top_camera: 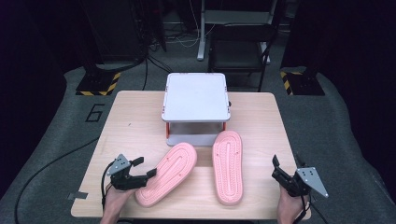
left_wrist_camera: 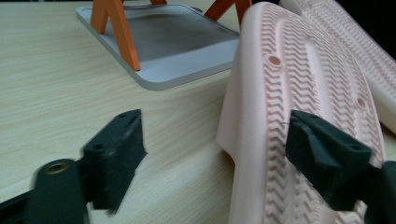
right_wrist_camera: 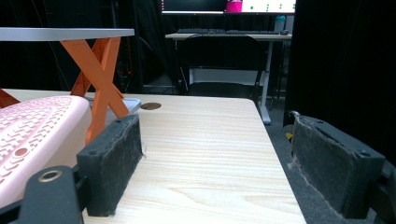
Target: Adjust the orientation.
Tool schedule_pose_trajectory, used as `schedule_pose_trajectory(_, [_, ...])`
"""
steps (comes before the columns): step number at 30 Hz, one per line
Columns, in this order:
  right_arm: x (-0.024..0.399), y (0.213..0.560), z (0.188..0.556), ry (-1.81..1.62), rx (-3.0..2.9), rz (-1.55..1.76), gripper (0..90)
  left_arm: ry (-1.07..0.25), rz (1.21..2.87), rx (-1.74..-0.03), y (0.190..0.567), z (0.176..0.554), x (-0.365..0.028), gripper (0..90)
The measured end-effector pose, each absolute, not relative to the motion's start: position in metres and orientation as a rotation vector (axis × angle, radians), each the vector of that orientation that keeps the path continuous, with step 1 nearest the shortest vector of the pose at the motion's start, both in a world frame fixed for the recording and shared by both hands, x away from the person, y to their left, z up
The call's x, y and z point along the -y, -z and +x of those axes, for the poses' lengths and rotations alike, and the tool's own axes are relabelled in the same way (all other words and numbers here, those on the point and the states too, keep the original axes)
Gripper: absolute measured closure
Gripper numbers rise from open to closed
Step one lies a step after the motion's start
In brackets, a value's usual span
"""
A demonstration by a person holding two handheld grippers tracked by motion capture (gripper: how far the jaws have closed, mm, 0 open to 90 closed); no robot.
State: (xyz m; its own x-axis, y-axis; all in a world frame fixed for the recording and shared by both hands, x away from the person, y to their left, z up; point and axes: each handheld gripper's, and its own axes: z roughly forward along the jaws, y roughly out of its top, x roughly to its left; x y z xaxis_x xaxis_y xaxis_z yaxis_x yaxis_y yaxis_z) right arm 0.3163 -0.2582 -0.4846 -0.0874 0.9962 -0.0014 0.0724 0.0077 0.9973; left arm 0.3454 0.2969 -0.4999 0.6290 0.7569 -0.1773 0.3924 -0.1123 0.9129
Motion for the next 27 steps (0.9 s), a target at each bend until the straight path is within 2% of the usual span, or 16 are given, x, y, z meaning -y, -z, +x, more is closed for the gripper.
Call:
schedule_pose_trajectory(4, [0.258, 0.485, 0.316, -1.234, -1.326, 1.217, 16.3, -0.468, 1.771, -0.812, 0.490, 0.335, -0.289, 22.3])
schedule_pose_trajectory(6, [0.258, 0.485, 0.317, -1.242, -1.326, 1.224, 16.2, -0.448, 1.770, -0.758, 0.486, 0.331, -0.284, 23.7])
schedule_pose_trajectory(11, [0.259, 0.484, 0.315, -1.228, -1.328, 1.210, 16.4, -0.260, 1.771, -0.650, 0.483, 0.322, -0.266, 25.0])
schedule_pose_trajectory(19, [0.261, 0.484, 0.316, -1.228, -1.319, 1.220, 16.4, -0.254, 1.846, -0.701, 0.493, 0.333, -0.265, 24.8])
schedule_pose_trajectory(27, [0.260, 0.485, 0.317, -1.230, -1.329, 1.224, 16.6, -0.201, 1.817, -0.770, 0.495, 0.345, -0.276, 20.3])
